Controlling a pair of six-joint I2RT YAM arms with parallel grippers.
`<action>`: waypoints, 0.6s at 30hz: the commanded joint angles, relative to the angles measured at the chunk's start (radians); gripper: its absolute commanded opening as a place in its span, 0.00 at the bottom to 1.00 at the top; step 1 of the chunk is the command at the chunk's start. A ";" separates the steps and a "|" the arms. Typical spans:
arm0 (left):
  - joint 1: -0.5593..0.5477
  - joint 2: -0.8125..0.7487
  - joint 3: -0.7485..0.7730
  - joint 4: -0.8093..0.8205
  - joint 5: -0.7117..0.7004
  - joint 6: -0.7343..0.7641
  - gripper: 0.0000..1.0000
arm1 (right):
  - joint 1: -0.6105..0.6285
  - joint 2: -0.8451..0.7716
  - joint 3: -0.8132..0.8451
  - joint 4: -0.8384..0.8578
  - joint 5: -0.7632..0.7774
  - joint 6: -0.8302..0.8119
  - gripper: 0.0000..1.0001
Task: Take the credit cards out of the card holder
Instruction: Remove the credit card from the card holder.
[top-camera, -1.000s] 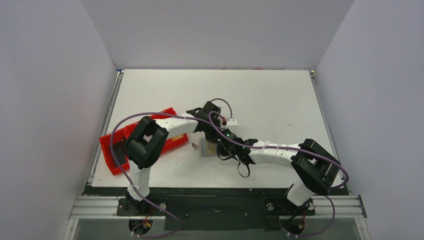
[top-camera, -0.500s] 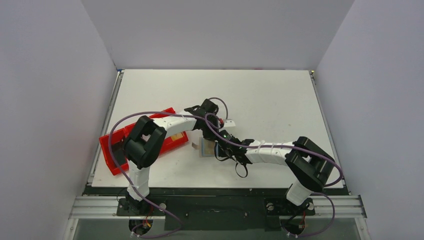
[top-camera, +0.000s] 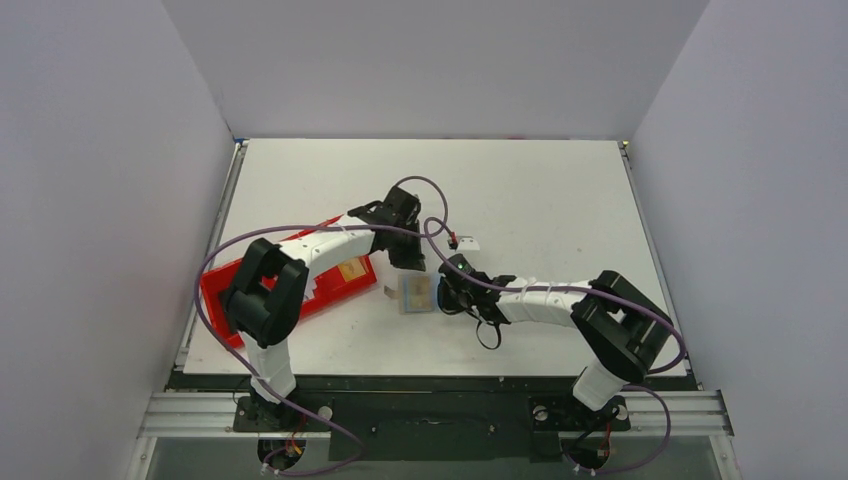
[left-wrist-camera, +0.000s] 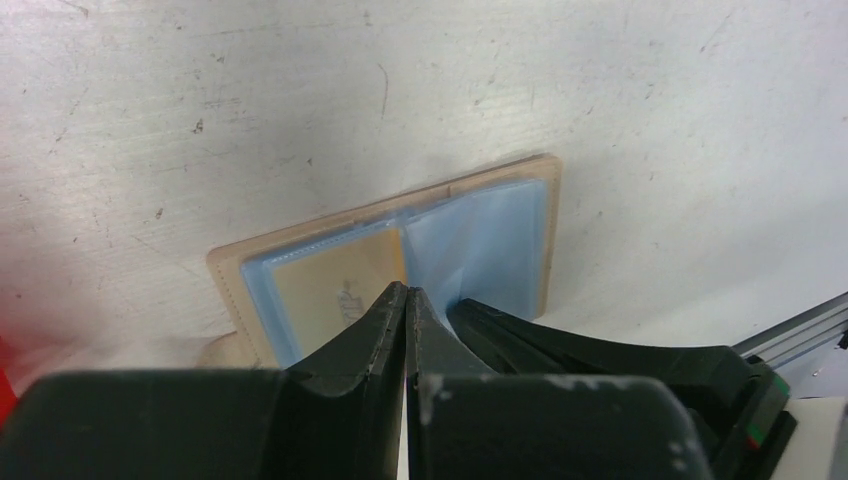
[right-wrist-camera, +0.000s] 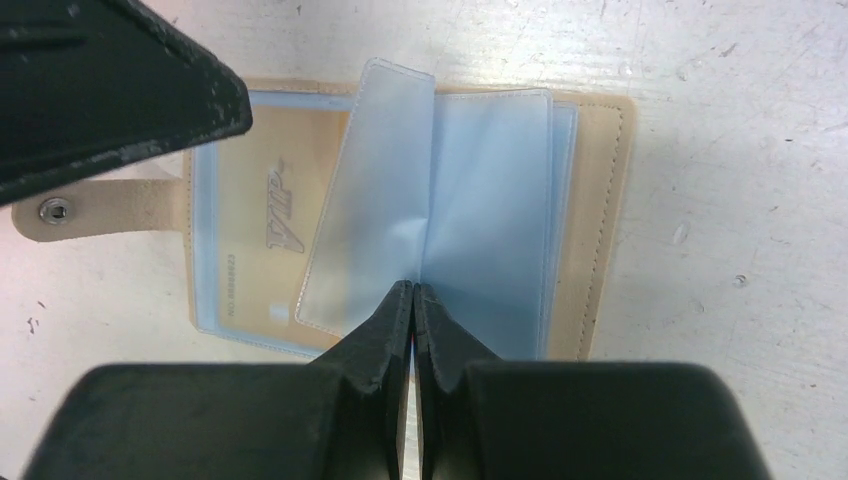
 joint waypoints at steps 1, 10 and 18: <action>0.002 -0.009 -0.018 0.009 -0.009 0.026 0.00 | -0.018 0.005 -0.032 0.004 -0.036 0.008 0.00; -0.011 0.068 -0.016 0.051 0.035 0.029 0.00 | -0.043 -0.003 -0.053 0.051 -0.073 0.021 0.00; -0.029 0.066 -0.010 0.063 0.073 0.027 0.00 | -0.052 -0.037 -0.050 0.041 -0.079 0.021 0.00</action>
